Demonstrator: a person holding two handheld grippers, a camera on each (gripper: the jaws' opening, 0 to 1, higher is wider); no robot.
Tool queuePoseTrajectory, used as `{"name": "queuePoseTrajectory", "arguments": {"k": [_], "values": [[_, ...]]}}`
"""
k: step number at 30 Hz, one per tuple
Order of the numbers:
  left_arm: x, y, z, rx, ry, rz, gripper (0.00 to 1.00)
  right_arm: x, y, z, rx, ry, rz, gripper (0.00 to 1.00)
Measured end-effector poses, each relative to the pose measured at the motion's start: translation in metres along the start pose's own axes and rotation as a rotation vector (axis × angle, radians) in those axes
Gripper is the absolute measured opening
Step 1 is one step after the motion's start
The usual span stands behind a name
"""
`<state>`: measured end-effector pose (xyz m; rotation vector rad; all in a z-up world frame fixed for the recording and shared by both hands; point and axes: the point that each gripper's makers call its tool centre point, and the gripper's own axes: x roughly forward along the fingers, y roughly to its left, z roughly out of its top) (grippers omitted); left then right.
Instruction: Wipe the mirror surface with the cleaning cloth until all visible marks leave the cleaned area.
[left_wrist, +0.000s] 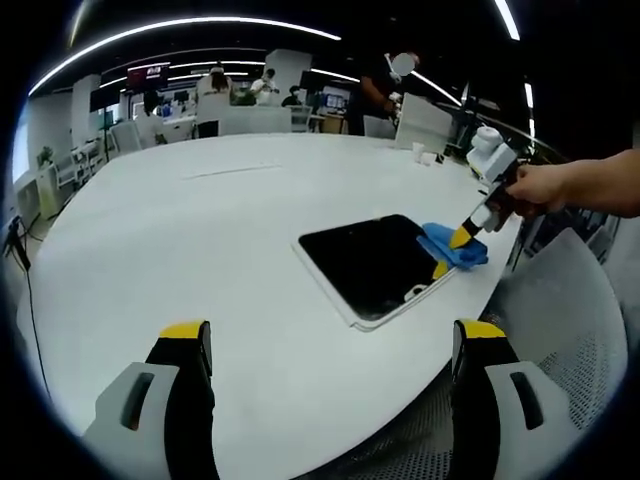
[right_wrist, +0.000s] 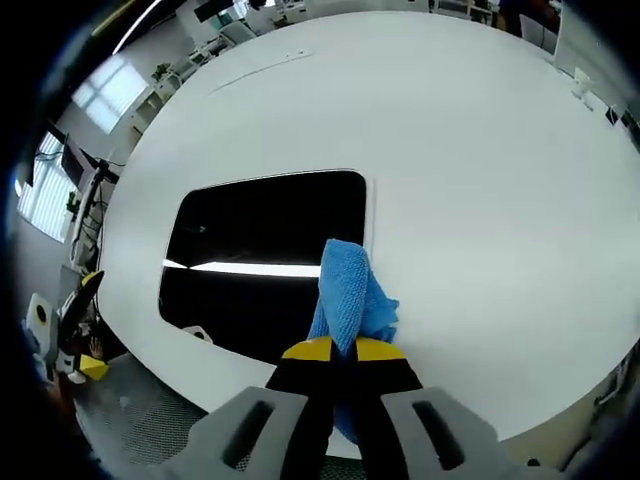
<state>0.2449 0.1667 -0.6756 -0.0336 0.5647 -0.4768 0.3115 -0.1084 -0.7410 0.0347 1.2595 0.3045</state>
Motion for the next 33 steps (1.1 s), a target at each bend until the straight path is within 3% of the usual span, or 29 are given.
{"name": "queuePoseTrajectory", "arguments": {"k": [33], "values": [[0.001,-0.001,0.001,0.007,-0.002,-0.007,0.99,0.013,0.064,0.003,-0.067,0.024,0.050,0.00]]}}
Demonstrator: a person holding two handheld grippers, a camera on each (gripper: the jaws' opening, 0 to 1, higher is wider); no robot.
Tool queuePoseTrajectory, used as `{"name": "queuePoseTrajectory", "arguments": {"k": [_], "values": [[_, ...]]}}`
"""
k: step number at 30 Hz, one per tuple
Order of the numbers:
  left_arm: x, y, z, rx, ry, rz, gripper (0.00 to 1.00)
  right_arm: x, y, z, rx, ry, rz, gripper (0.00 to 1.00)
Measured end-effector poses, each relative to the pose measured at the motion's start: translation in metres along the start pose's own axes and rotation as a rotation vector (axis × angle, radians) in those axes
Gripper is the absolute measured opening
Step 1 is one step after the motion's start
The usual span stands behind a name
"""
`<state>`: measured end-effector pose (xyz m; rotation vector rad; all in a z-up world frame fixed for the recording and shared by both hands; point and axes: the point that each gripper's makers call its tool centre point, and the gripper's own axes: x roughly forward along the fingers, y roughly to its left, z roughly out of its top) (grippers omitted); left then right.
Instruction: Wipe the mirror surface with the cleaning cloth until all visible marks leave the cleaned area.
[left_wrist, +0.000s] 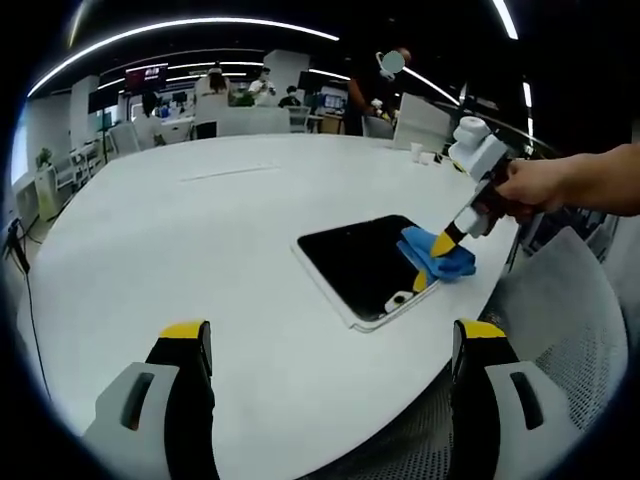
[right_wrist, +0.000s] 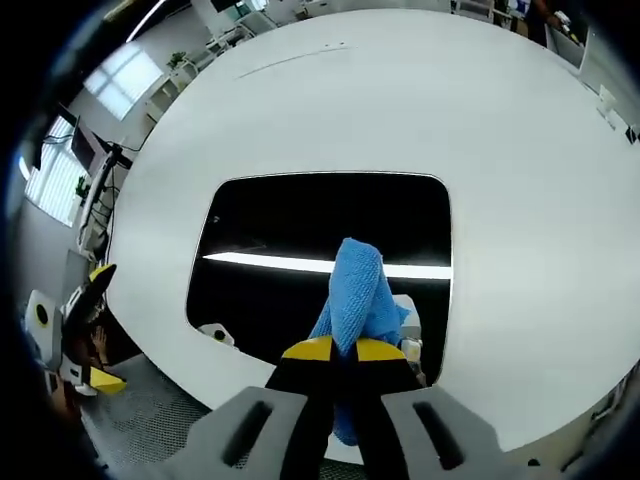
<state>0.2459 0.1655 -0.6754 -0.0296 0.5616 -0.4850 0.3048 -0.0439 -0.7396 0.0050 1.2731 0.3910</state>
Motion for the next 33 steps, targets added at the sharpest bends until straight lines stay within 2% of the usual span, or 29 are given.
{"name": "queuePoseTrajectory", "arguments": {"k": [9,13,22,33], "values": [[0.000,0.001,0.000,-0.005,0.000,0.002,0.99,0.007,0.022,0.004,-0.032,0.005,0.021,0.00],[0.000,0.001,0.000,-0.007,0.001,0.001,0.99,0.009,0.031,0.004,-0.087,0.000,0.027,0.01],[0.000,0.001,0.000,-0.012,0.001,-0.003,0.99,0.011,0.044,0.005,-0.048,-0.010,0.030,0.00],[0.000,0.000,-0.001,-0.013,0.001,-0.005,0.99,0.020,0.063,0.010,-0.081,0.004,0.055,0.00]]}}
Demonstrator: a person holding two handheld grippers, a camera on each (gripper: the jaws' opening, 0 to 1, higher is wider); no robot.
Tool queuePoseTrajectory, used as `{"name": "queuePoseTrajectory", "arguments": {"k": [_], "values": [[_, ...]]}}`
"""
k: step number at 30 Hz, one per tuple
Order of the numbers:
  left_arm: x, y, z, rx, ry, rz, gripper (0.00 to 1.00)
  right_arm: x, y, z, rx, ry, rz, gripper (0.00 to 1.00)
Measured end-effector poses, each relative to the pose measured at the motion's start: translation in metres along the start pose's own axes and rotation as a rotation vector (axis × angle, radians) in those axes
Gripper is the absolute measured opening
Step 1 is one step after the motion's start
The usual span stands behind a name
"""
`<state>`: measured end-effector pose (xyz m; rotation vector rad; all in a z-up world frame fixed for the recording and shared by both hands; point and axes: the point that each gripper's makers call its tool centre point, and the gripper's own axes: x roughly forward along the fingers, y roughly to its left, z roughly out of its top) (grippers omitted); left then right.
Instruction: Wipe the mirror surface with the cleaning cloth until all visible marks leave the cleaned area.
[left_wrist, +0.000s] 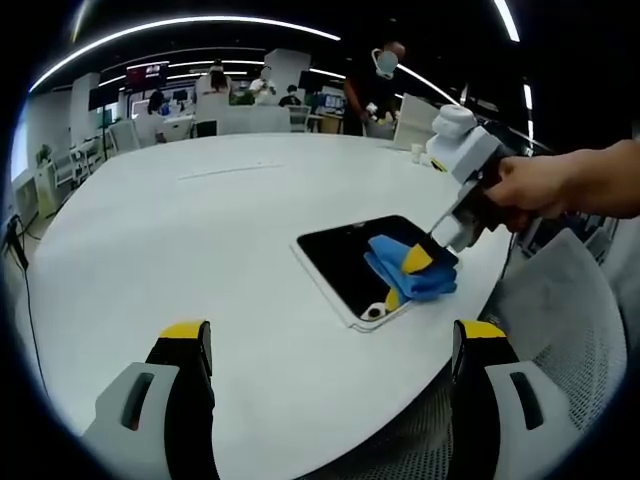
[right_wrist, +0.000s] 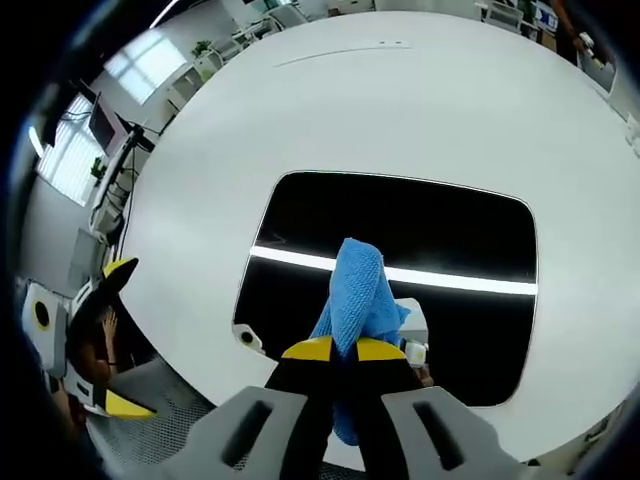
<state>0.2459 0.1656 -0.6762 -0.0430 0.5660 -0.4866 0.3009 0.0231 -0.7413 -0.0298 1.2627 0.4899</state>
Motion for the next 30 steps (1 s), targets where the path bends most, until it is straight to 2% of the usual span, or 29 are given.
{"name": "queuePoseTrajectory", "arguments": {"k": [30], "values": [[0.000,-0.001,-0.002,-0.003,0.005,-0.008,0.99,0.015,0.051,0.010,-0.080,0.004,0.056,0.00]]}}
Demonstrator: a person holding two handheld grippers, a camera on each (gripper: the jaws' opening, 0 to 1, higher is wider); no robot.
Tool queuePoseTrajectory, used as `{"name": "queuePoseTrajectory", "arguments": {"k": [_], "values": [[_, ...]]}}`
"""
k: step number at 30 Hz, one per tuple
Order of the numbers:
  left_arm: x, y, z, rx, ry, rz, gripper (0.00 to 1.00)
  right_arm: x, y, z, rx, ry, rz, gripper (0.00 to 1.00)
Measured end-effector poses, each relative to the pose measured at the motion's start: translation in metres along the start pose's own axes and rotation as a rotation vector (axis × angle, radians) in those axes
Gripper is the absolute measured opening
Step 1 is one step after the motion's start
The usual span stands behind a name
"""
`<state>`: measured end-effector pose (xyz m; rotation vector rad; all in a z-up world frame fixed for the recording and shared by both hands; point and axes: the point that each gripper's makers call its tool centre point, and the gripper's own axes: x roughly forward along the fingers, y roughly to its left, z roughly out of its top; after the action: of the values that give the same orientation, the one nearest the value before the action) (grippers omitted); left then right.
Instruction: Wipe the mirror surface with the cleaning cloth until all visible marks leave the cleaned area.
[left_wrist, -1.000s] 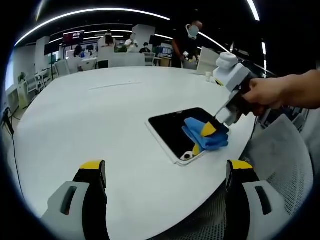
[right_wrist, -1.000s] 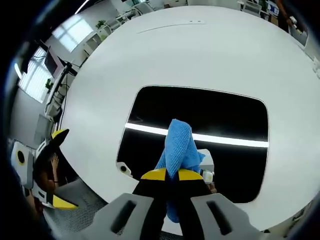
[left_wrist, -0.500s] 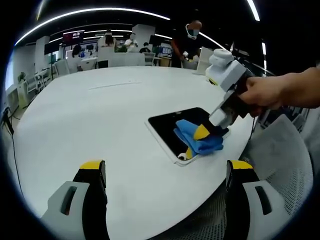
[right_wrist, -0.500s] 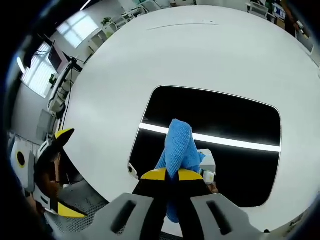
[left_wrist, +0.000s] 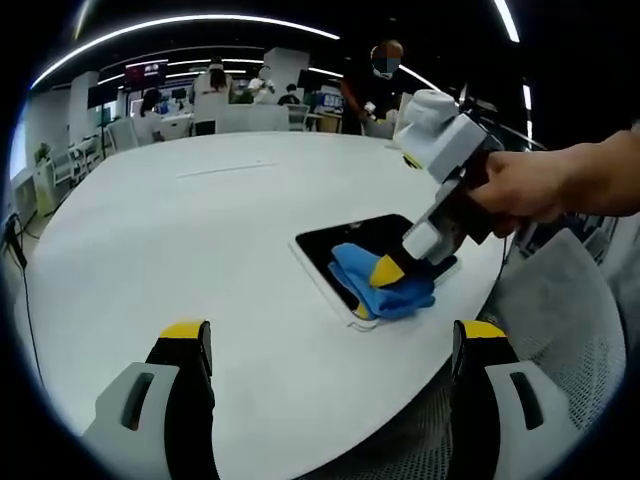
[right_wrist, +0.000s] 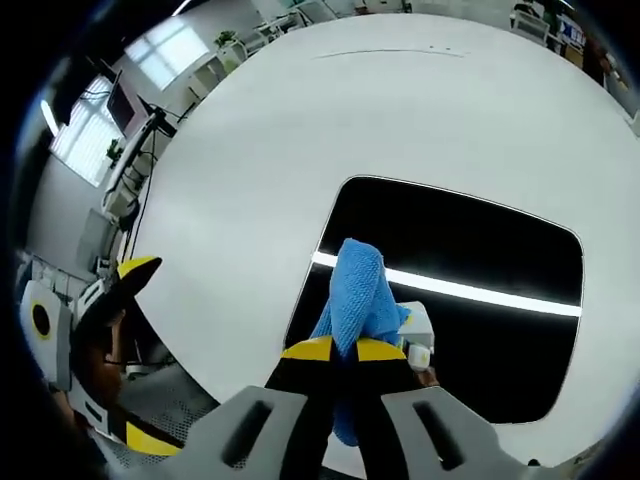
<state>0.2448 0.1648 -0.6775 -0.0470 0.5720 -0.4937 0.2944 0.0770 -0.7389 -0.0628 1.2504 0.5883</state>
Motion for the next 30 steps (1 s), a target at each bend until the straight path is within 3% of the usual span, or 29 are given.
{"name": "queuePoseTrajectory", "arguments": {"k": [30], "values": [[0.000,0.003,-0.001,0.002,0.006,0.009,0.99,0.008,0.018,0.009,-0.044,-0.004,0.050,0.00]]}}
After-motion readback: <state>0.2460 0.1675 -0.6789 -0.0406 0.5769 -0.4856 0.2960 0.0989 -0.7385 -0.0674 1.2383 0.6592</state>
